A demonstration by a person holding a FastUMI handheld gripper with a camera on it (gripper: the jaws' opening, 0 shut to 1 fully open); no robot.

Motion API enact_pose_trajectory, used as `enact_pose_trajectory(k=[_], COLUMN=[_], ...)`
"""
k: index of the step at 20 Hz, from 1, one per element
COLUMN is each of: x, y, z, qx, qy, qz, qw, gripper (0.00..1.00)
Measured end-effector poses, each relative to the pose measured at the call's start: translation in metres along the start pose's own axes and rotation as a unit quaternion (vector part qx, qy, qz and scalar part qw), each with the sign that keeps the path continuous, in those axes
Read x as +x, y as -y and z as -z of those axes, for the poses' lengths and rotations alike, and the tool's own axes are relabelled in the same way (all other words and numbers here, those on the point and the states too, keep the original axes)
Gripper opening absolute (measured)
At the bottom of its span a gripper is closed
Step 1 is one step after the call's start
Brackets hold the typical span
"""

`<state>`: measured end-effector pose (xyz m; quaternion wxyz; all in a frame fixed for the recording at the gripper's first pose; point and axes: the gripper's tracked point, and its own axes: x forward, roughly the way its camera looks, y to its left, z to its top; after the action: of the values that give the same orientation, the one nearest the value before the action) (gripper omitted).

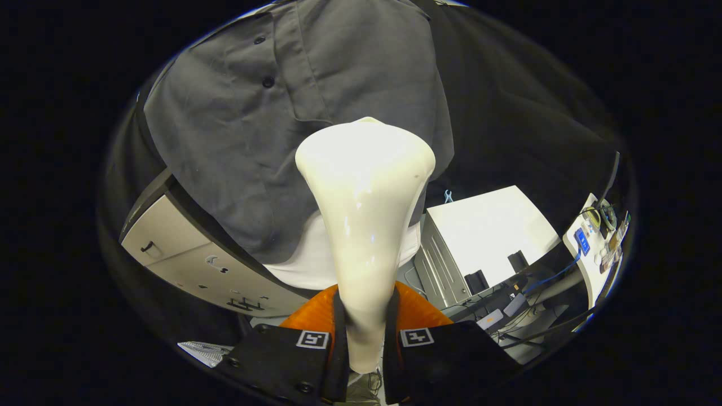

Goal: Iron the clothes twice with a garment steamer, once on the left side and once on the right side.

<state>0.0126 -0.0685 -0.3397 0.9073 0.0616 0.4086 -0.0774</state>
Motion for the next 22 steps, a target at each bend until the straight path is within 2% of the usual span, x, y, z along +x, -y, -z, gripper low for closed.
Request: enact_pose_trajectory(k=[5,13,18,22], x=[-0.057,-0.175,-0.260,-0.324], y=[-0.034,-0.106,-0.167,-0.198], z=[-0.022,-0.066,-0.101,-0.120], qx=[0.010,0.011,0.005,-0.010], qy=[0.043,0.134,0.210,0.291], qz=[0.024,0.054,0.045,0.043], qw=[0.999,0.989,0.977,0.956], gripper=[0.32,0.32,0.32,0.32])
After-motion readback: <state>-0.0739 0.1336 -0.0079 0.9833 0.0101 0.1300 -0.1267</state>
